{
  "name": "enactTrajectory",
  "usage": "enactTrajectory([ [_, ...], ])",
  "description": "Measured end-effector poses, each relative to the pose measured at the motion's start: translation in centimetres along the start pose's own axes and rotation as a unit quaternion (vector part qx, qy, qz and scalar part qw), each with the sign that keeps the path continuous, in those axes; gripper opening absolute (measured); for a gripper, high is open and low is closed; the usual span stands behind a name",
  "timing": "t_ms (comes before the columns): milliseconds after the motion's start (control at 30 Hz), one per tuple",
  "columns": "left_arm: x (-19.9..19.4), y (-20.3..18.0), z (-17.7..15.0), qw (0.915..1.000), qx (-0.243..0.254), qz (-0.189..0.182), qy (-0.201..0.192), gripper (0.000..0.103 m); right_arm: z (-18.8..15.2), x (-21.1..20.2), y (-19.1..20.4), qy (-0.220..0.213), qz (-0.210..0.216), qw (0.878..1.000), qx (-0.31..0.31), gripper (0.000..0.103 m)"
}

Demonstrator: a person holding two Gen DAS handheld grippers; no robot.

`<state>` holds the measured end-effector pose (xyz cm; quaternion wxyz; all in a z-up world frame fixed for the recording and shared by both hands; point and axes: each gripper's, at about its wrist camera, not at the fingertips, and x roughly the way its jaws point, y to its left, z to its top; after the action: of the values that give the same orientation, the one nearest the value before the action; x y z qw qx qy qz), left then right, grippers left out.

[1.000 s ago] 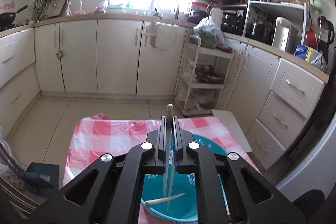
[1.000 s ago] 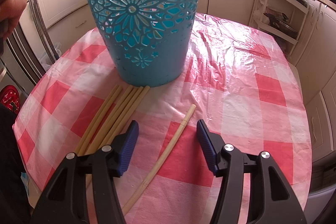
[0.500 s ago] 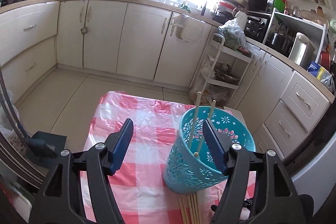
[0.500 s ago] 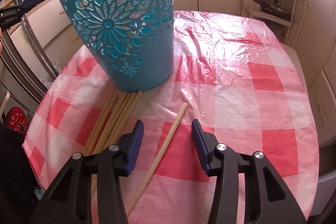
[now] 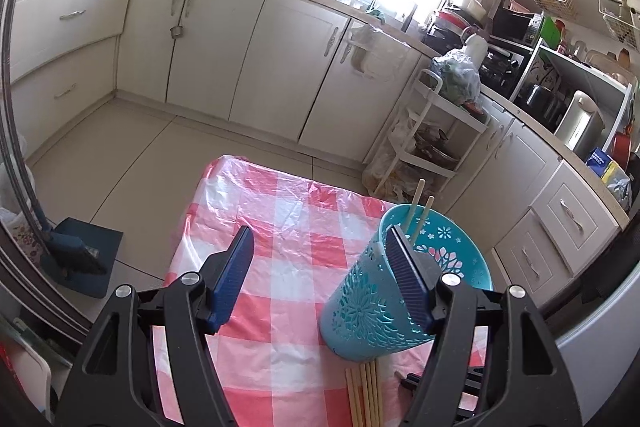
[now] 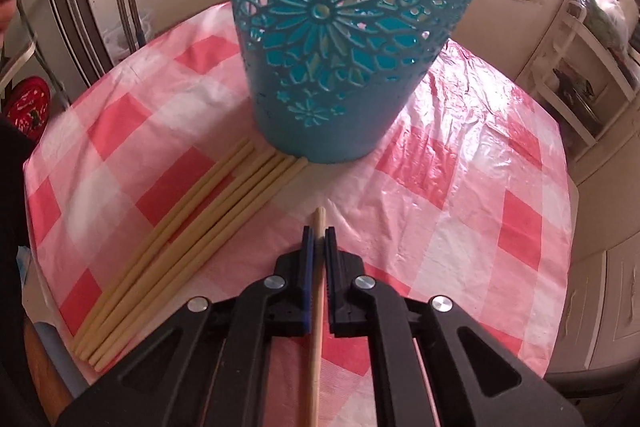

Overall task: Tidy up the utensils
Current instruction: 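Grasp a wooden chopstick with the right tool and lift it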

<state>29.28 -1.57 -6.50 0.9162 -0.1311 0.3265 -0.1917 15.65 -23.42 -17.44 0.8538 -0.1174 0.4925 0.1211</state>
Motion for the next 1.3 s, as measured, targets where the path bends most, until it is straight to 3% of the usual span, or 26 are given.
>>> enactTrajectory([
  [367,0.1,-0.6,-0.9,0.9996,0.011,0.015,0.021,0.065,-1.2,-0.2,-0.8,-0.017,-0.004,0.999,0.047,0.006],
  [900,0.8,-2.4,-4.0,0.9893,0.097,0.103,0.034,0.082,-1.7,-0.3,-2.8,-0.048,0.034,0.989,0.139,0.006],
  [1300,1.7,-2.5,-4.2,0.9867,0.106,0.117,0.04,0.086,-1.4,-1.6,-4.1,-0.09,0.084,0.974,0.192,0.006],
])
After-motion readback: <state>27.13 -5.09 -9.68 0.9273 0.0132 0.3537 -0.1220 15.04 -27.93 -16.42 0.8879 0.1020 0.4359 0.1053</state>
